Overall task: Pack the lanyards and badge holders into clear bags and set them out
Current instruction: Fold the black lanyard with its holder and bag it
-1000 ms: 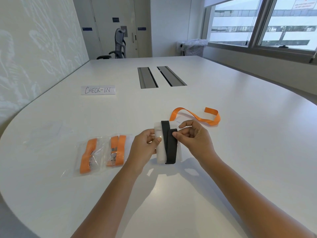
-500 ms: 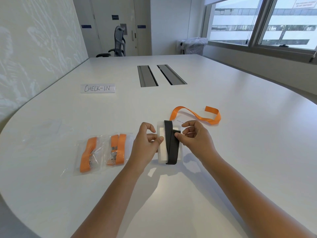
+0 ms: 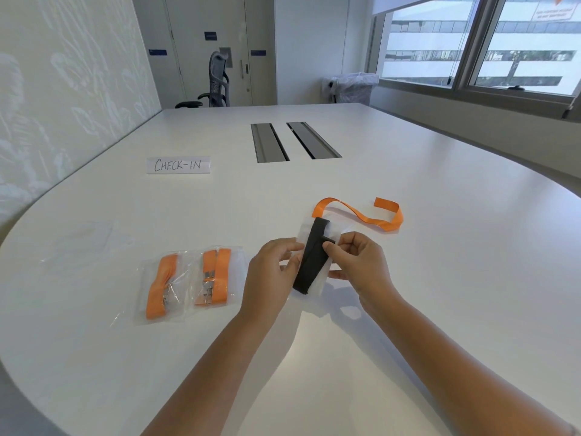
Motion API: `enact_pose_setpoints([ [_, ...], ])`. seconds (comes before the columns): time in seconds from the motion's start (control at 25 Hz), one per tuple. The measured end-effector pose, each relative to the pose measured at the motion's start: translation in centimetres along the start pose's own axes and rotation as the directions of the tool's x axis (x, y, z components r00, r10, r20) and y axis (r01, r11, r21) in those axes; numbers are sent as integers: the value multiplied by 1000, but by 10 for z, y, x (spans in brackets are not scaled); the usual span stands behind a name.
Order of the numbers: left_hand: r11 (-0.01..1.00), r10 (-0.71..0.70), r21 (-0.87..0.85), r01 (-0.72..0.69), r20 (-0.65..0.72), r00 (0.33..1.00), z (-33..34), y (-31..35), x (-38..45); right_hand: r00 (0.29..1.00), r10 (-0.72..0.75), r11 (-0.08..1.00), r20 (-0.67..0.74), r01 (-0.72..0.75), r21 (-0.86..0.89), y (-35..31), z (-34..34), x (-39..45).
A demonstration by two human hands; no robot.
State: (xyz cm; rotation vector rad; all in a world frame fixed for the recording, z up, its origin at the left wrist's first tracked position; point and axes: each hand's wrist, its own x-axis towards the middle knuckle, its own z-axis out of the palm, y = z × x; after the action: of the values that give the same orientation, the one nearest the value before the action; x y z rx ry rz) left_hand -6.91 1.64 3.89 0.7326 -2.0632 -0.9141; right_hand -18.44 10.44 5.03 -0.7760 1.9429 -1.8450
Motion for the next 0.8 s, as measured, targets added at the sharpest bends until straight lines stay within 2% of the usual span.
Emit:
enact_pose_setpoints([
  [0.2,944,91,329,-29,-174,980,9,6,-4,999,-34,999,28,34,-24,7,12,-6],
  [0.32,960,79,280,-15,-221,972,9,6,-4,998,-49,998,32,50,-34,9,14,-7],
  [0.48,989,-102,80,123,-237,966,6,1,-1,983,-164,966,83,177,-189,9,12,-8],
  [0.56,990,-127,27,138,-245,961,5,1,-1,969,-219,948,112,239,-211,8,12,-11],
  [0.68,990,-5,133,47,-300,954,0,4,-3,966,-237,946,108,254,-200,8,12,-11],
  [0.8,960,102,279,-19,-285,953,-2,7,-3,985,-147,978,88,158,-136,8,13,-11],
])
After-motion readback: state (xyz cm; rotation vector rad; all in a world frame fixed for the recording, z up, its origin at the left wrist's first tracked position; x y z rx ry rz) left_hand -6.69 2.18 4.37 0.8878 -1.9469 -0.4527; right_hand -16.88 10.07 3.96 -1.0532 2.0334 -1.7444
